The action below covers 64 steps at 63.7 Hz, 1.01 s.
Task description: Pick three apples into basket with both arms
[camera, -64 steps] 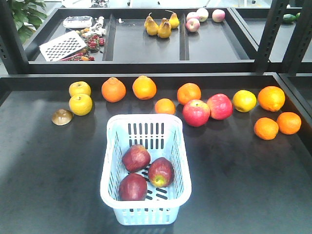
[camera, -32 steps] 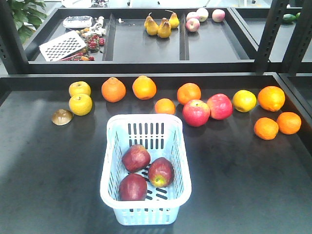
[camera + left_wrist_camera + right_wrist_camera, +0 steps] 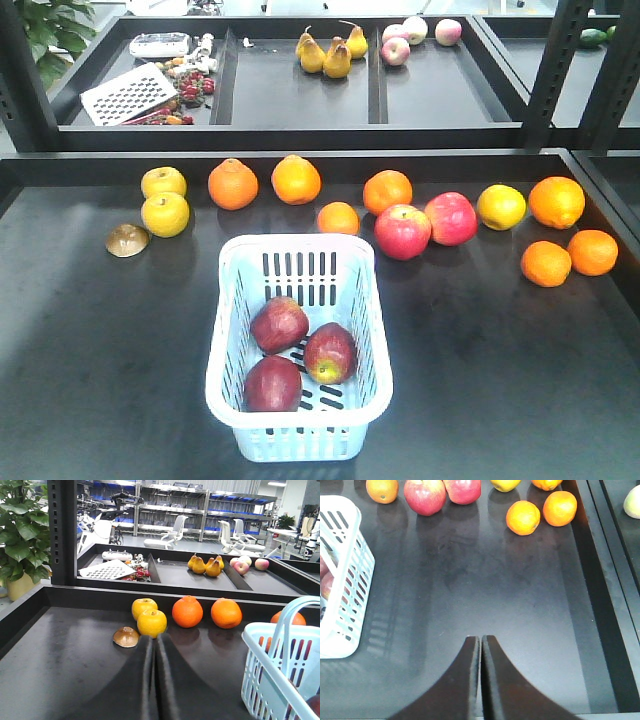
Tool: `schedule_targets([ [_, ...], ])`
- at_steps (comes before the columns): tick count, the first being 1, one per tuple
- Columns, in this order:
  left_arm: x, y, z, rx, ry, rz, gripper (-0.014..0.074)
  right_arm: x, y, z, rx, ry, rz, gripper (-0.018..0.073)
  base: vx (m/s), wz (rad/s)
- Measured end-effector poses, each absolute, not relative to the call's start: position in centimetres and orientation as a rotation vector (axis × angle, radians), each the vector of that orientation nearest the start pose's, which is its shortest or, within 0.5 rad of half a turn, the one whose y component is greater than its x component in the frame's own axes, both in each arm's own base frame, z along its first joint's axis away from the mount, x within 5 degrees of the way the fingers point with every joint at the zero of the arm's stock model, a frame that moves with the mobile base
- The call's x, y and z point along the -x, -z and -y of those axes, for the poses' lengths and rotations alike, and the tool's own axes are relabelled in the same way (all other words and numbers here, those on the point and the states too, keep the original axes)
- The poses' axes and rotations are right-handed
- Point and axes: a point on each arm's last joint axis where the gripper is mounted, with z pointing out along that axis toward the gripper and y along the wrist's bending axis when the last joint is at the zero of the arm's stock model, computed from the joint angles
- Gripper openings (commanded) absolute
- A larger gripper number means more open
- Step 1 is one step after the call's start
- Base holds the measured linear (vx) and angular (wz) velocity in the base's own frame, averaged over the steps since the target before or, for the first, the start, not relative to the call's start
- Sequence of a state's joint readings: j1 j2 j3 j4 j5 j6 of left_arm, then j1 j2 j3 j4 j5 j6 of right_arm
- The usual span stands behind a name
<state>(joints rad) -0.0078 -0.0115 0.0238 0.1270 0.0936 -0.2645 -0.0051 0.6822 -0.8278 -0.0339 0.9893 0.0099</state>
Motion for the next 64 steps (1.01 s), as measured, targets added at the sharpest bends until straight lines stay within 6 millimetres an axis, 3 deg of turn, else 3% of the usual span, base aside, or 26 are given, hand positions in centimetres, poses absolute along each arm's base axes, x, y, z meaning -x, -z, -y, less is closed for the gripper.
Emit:
schedule_targets([
  [23, -5.7, -19.7, -0.1, 0.113, 0.104, -1.586, -0.0006, -10.7, -34.0, 0.3, -0.009, 0.044, -2.334, -0.0009, 0.0, 0.0],
  [33, -5.7, -19.7, -0.1, 0.113, 0.104, -1.586, -0.0006, -9.6, -32.7, 0.3, -0.004, 0.049, -2.224, -0.0009, 0.0, 0.0],
  [64, -5.7, -19.7, -0.1, 0.113, 0.104, -1.586, -0.0006, -6.3, -22.6, 0.2, 0.031, 0.062, -1.788, -0.0009, 0.0, 0.0],
])
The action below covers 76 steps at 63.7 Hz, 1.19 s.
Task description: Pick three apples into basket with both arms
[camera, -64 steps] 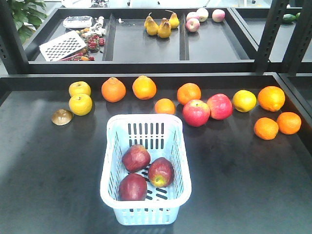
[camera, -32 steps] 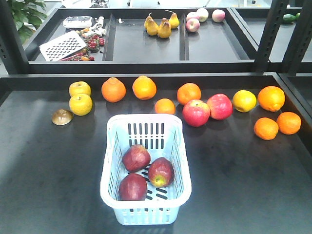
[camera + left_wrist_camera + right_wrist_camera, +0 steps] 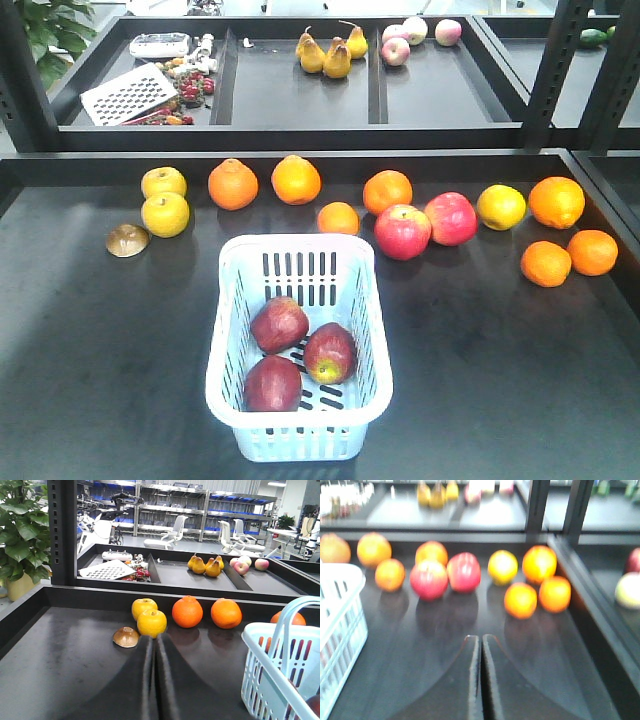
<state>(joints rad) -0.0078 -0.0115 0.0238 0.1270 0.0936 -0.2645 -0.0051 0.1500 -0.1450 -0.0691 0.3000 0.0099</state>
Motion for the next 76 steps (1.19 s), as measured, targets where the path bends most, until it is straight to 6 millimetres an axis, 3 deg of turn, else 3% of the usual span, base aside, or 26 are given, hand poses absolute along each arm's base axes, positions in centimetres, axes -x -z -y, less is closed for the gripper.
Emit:
schedule_targets([
  [13, -5.7, -19.7, -0.1, 0.113, 0.104, -1.586, -0.0006, -5.8, -19.6, 0.1, 0.039, 0.058, -1.625, -0.0009, 0.0, 0.0],
  [76, -5.7, -19.7, -0.1, 0.113, 0.104, -1.586, -0.0006, -5.7, -19.8, 0.1, 0.04, 0.056, -1.571, -0.0009, 0.0, 0.0],
])
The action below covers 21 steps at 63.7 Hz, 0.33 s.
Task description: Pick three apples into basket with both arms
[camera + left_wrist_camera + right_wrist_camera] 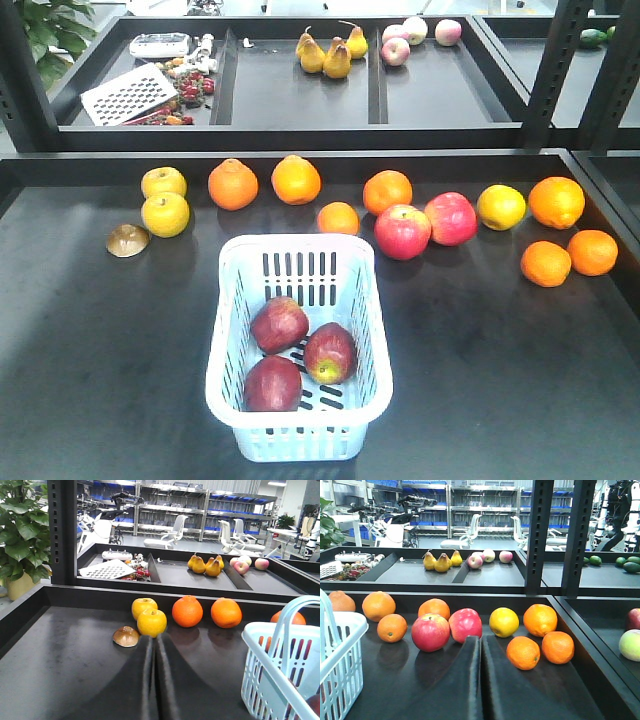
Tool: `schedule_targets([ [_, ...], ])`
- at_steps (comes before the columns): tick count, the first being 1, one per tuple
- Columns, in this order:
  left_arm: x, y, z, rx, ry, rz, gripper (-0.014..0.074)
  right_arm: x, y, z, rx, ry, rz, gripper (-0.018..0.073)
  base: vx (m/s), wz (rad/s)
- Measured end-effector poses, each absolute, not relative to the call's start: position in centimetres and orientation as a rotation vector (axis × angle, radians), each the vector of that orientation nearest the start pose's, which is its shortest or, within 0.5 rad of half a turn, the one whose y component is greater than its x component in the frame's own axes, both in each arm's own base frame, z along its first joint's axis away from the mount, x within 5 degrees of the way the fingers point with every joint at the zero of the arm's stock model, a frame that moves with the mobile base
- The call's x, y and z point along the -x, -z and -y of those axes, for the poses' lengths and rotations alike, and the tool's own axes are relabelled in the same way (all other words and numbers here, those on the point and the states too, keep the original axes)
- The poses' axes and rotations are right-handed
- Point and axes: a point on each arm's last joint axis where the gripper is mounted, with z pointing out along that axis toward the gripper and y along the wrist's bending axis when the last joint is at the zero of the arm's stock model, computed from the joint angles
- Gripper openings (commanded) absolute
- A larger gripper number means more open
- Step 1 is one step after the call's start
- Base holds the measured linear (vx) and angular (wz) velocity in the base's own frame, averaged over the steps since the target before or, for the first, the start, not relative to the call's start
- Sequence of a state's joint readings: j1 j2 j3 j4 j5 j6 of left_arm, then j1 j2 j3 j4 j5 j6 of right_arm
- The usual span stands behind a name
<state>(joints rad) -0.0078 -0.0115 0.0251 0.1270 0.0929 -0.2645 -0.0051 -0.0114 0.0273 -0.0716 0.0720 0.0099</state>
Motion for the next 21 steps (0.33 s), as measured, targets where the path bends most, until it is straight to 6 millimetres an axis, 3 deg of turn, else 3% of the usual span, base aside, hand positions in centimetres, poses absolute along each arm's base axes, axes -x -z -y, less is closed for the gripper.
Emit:
schedule_targets([
  [21, -5.66, -19.7, -0.06, 0.113, 0.104, -1.586, -0.0006, -5.67, -19.81, 0.08, 0.04, 0.056, -1.571, -0.0009, 0.0, 0.0],
])
